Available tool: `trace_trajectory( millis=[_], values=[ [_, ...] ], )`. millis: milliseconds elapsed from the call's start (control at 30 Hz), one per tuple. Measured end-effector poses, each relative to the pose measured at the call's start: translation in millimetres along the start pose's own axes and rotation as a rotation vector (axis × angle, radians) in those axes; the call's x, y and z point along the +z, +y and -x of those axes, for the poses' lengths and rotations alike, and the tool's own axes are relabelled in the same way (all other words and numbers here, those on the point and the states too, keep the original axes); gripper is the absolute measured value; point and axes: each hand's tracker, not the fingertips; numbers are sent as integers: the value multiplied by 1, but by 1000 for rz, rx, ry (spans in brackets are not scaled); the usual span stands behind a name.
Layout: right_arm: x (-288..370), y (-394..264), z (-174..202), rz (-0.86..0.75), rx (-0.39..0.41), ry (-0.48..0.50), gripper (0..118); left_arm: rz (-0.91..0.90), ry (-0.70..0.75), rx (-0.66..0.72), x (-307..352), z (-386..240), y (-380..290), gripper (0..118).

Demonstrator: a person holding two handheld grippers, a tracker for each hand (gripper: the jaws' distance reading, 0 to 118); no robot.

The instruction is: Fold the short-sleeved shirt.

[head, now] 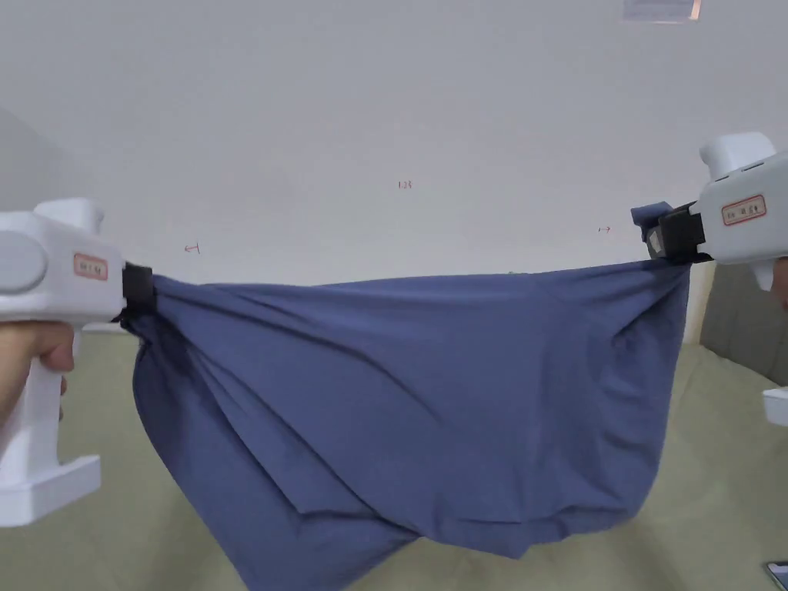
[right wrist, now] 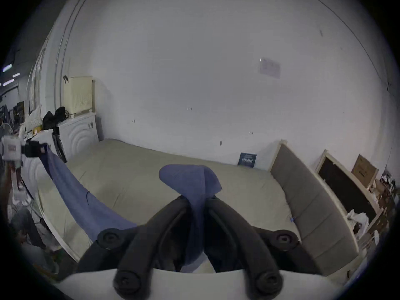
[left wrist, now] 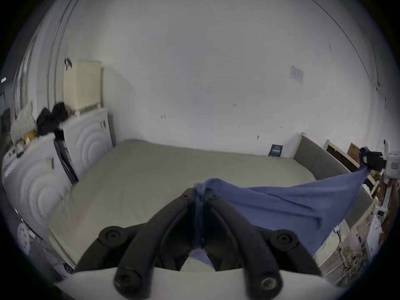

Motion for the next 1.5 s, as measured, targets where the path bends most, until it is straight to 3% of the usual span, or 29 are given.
trace_trajectory(
  millis=[400,900,1067,1167,1233,1333,1500],
  values=[
    [-79,40,4,25,-13,-46,10,-8,90,-51,-54,-6,64,5],
    [-268,49,3,48,-39,-95,10,-12,204,-82,-221,-29,75,5],
    [-315,-7,6,116,-64,-101,10,63,185,-103,-264,-31,21,5],
    [-319,-66,11,208,-38,-69,10,147,123,-81,-274,-25,-33,5],
    [-309,-109,17,236,-32,-59,10,198,76,-83,-270,-21,-76,5],
    [-276,-182,22,285,-110,-35,10,261,69,-148,-248,-17,-145,5],
    [-211,-290,29,376,-141,-7,10,386,23,-60,-188,-1,-248,5]
  ],
)
